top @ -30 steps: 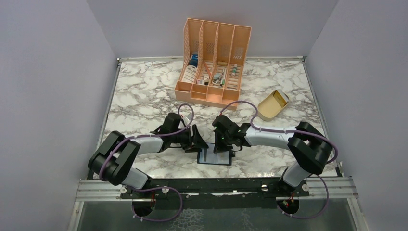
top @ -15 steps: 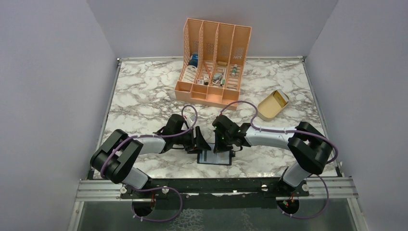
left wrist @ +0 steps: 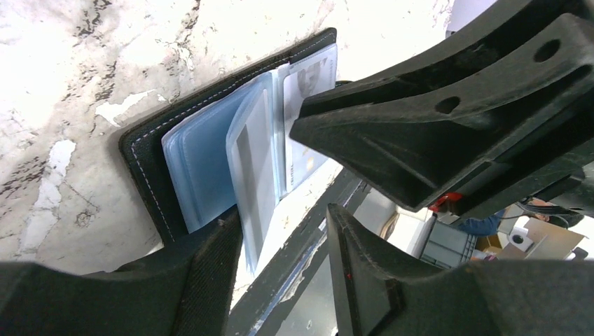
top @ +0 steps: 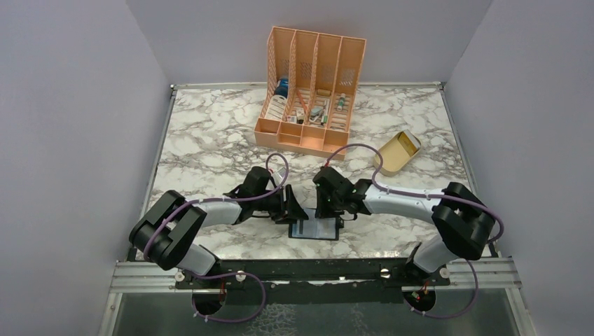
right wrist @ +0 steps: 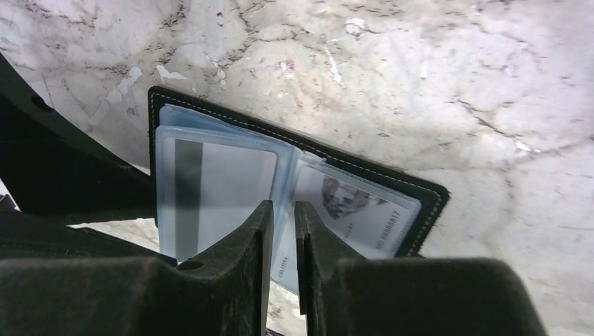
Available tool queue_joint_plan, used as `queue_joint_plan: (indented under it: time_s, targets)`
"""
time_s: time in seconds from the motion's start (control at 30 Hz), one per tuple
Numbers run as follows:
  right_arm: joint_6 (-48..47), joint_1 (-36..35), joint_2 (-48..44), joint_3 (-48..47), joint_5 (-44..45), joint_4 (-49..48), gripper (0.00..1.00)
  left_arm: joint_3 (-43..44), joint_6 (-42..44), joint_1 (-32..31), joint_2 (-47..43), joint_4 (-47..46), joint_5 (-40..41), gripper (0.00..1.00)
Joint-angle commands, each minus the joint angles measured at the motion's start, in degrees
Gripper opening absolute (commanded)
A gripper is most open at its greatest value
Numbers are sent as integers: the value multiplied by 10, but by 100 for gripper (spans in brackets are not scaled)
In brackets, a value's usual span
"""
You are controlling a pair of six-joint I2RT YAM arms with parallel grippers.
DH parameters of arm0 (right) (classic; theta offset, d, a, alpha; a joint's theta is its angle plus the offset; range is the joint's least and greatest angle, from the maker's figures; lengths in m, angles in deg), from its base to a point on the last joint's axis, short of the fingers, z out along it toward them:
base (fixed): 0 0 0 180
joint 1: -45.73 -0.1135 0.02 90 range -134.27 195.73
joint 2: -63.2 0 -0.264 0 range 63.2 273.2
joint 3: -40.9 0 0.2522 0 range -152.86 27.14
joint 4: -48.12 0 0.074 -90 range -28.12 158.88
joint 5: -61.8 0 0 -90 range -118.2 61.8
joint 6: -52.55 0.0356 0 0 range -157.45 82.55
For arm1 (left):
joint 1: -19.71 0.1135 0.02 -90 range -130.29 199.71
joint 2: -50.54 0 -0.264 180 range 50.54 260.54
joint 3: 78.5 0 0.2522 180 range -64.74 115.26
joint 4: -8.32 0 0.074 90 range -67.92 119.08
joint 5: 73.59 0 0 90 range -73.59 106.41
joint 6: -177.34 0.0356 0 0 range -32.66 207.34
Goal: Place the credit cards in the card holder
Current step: Turn over the card slot in the card holder.
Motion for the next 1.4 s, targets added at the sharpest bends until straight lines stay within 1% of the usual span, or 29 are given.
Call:
queue_joint_plan:
  time_s: [0.0, 0.2, 0.5, 0.67, 0.83, 0.9, 0.97, 1.03, 1.1, 1.3, 1.37]
  targets:
    - [-5, -3, -34, 0, 64, 30, 20, 13, -4, -8, -14, -8, 12, 48]
    - [-11, 0, -74, -6, 116, 56, 23, 24, -4, -19, -11, -8, 12, 47]
    - [-51, 44, -164, -21, 188, 101, 30, 45, -9, -44, -8, -8, 18, 46]
    - [-74, 57, -210, -29, 210, 115, 32, 57, -12, -62, 3, -8, 26, 46]
    - [-80, 57, -240, -25, 206, 117, 32, 67, -14, -76, 16, -8, 34, 45]
    - [-80, 57, -244, -22, 198, 114, 32, 68, -14, -79, 21, -8, 36, 43]
    - [-79, 57, -245, -22, 192, 114, 32, 68, -15, -81, 23, -8, 39, 39]
    - [-78, 58, -245, -21, 185, 112, 32, 65, -13, -81, 23, -8, 48, 29]
    - [-77, 57, -246, -17, 179, 106, 32, 61, -12, -82, 27, -8, 55, 25]
    - [-73, 58, -243, -14, 166, 102, 32, 55, -7, -84, 28, -8, 62, 25]
    - [-72, 58, -246, -11, 164, 100, 32, 54, -6, -85, 25, -8, 65, 28]
